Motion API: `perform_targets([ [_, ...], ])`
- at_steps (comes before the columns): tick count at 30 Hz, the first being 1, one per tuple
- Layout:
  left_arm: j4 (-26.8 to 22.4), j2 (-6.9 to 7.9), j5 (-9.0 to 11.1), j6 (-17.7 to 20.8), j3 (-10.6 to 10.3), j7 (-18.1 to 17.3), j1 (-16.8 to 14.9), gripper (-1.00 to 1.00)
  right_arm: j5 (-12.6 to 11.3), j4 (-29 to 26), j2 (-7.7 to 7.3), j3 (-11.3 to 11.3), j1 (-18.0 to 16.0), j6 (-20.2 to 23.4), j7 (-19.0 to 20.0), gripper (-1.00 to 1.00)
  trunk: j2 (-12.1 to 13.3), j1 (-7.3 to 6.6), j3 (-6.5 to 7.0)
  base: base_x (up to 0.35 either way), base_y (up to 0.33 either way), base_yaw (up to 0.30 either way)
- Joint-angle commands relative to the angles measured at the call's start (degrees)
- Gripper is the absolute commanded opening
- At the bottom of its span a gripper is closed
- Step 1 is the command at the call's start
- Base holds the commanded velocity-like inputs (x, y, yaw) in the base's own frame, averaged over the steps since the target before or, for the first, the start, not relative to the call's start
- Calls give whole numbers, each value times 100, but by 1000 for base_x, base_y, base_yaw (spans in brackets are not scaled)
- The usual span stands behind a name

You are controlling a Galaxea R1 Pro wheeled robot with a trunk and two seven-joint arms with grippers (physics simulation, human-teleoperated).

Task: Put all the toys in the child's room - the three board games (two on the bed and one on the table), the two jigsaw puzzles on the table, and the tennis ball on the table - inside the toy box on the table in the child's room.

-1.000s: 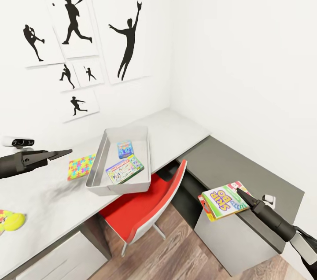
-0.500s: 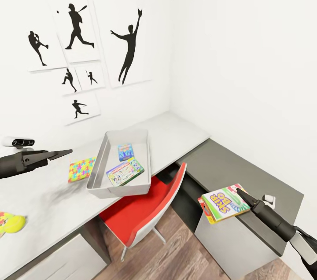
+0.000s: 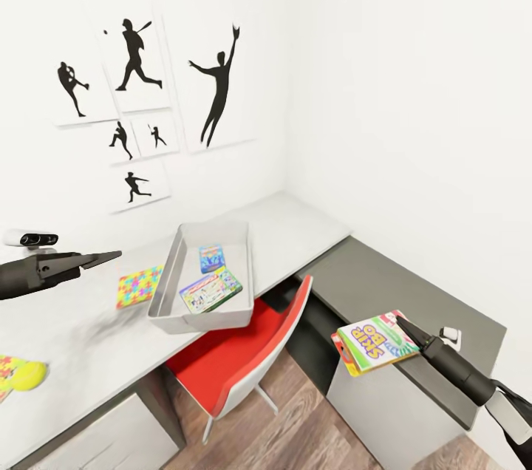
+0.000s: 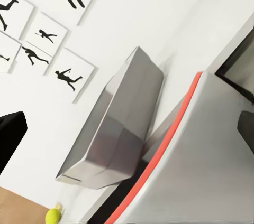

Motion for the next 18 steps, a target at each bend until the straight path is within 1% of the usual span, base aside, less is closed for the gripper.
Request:
perform_targets([
  [1, 1, 2, -2, 60, -2, -22, -5, 100, -29, 1, 1, 2, -6, 60, 15, 100, -12, 3, -3, -154, 0, 0],
  [4, -1, 3, -5, 60, -2, -22, -5, 100, -28, 3, 1, 3, -5, 60, 11, 100, -12, 3, 26, -155, 0, 0],
  [7, 1, 3, -8, 60, -2, -22, -7, 100, -30, 4, 4, 1, -5, 60, 10, 100, -12, 3, 54, -68, 0, -24],
  [18, 0, 3, -10, 60, -2, -22, -7, 100, -28, 4, 64, -6, -6, 60, 9, 100, -12, 3, 157, -10, 0, -93],
])
